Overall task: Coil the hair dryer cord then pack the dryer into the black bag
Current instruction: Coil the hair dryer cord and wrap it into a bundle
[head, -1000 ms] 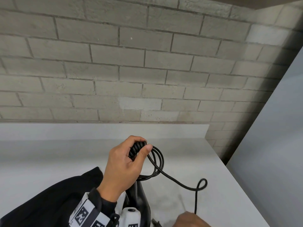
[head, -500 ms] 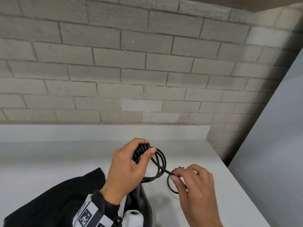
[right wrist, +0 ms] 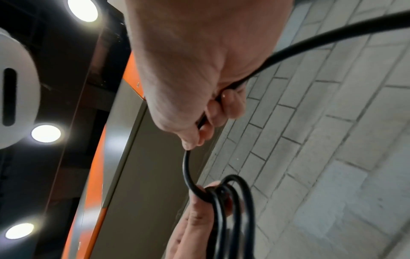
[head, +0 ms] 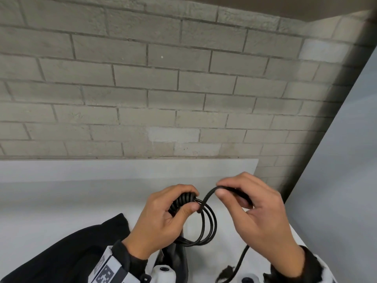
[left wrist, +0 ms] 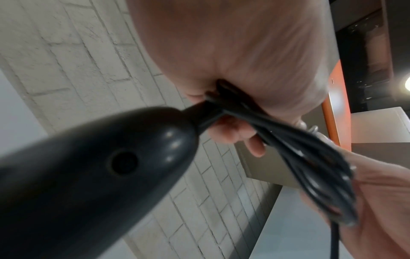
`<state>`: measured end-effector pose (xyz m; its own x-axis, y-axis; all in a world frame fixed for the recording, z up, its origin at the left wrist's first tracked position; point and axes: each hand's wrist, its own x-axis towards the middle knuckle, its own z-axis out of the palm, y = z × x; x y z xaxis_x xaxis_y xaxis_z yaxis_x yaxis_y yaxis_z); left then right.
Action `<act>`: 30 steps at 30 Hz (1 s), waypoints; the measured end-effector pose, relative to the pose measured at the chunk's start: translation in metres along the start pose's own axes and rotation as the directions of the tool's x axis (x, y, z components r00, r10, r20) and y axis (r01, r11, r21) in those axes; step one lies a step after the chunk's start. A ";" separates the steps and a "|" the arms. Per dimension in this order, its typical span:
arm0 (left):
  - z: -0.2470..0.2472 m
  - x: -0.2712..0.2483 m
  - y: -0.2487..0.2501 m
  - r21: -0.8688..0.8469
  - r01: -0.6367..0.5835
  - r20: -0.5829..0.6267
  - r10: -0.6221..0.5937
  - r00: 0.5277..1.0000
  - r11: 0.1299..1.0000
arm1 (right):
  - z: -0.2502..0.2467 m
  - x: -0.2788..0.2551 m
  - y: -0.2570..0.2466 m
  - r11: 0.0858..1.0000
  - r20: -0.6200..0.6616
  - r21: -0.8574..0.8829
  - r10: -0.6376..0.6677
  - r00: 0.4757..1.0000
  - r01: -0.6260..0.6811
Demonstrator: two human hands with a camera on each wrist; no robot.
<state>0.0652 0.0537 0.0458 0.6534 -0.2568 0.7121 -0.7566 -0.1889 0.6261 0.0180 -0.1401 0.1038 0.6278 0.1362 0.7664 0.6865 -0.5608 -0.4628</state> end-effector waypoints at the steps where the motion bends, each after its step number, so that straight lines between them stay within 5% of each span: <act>1: 0.000 -0.001 0.000 -0.029 -0.009 0.002 0.009 1.000 1.000 | 0.003 0.002 0.000 0.998 -0.020 0.044 0.050 0.999 -0.049; 12: -0.001 -0.007 0.004 -0.196 -0.086 -0.102 0.067 0.992 0.977 | 0.043 -0.002 -0.002 0.838 0.012 0.345 0.446 0.895 -0.422; 21: 0.002 -0.009 0.005 -0.080 -0.095 -0.216 0.076 0.974 0.992 | 0.058 -0.024 -0.001 0.553 0.204 0.537 0.647 0.735 -0.636; 26: 0.005 -0.008 0.007 -0.031 -0.025 -0.296 0.015 0.955 0.999 | 0.055 -0.039 -0.006 0.637 0.262 0.563 0.466 0.845 -0.526; 30: 0.004 -0.005 0.008 -0.037 0.020 -0.292 -0.030 0.956 0.999 | 0.058 -0.047 -0.001 0.652 0.348 0.520 0.429 0.834 -0.552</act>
<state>0.0557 0.0494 0.0458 0.6550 0.0367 0.7547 -0.7418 -0.1587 0.6515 0.0092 -0.0989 0.0429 0.9453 0.1571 0.2858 0.2917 -0.0158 -0.9564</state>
